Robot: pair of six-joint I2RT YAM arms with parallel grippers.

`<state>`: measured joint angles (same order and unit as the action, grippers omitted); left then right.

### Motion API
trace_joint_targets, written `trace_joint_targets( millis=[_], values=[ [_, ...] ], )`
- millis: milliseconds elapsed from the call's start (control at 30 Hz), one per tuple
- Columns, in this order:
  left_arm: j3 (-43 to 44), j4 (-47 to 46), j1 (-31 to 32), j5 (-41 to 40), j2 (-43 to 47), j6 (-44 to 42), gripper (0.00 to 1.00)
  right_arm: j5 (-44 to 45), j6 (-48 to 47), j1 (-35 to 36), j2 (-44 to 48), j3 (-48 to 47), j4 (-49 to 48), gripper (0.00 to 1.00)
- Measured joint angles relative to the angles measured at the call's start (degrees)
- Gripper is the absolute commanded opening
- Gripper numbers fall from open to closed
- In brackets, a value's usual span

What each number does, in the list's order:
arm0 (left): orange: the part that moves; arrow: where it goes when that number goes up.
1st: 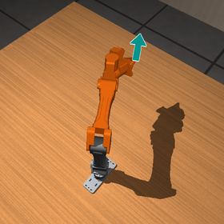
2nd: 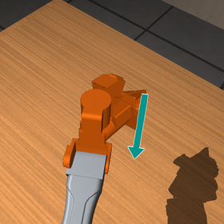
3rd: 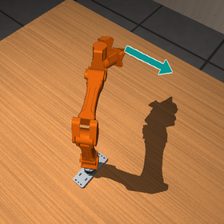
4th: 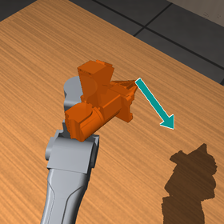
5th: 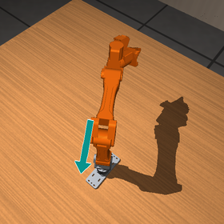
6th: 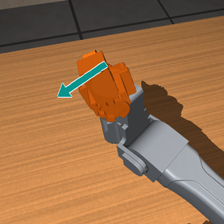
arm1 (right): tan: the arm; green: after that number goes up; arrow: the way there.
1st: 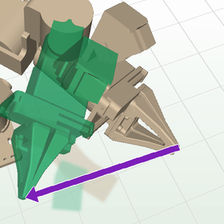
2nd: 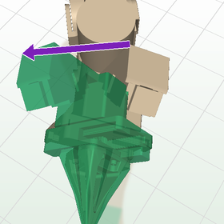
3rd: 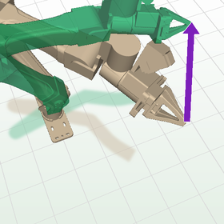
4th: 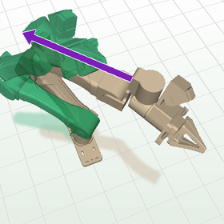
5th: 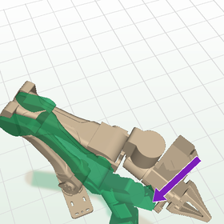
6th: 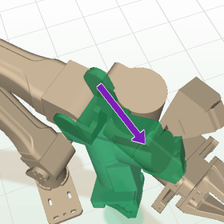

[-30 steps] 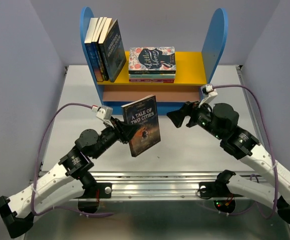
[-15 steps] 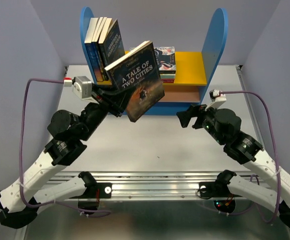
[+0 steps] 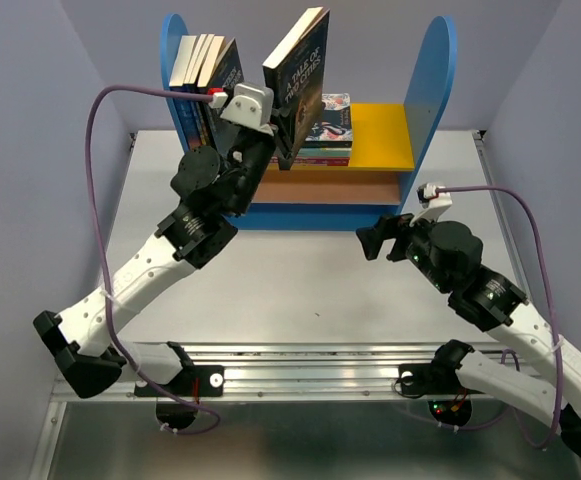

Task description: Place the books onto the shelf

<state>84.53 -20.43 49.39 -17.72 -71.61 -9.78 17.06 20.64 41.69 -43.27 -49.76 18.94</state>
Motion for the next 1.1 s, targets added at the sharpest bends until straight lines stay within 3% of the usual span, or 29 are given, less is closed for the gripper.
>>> trace_joint_targets(
  millis=[233, 567, 1100],
  values=[
    [3.76, -3.48, -2.29, -5.18, -5.31, -7.06, 0.0, -0.55, -1.05, 0.0, -1.9, 0.0, 0.0, 1.0],
    [6.51, -4.66, -13.94, -5.68, -9.51, -7.08, 0.0, -0.5, -2.08, 0.0, -2.69, 0.0, -0.02, 1.0],
    [3.23, -7.37, -17.68, -9.84, -12.76, -8.57, 0.0, -0.52, -2.93, 0.0, -3.3, 0.02, -0.02, 1.0]
  ],
)
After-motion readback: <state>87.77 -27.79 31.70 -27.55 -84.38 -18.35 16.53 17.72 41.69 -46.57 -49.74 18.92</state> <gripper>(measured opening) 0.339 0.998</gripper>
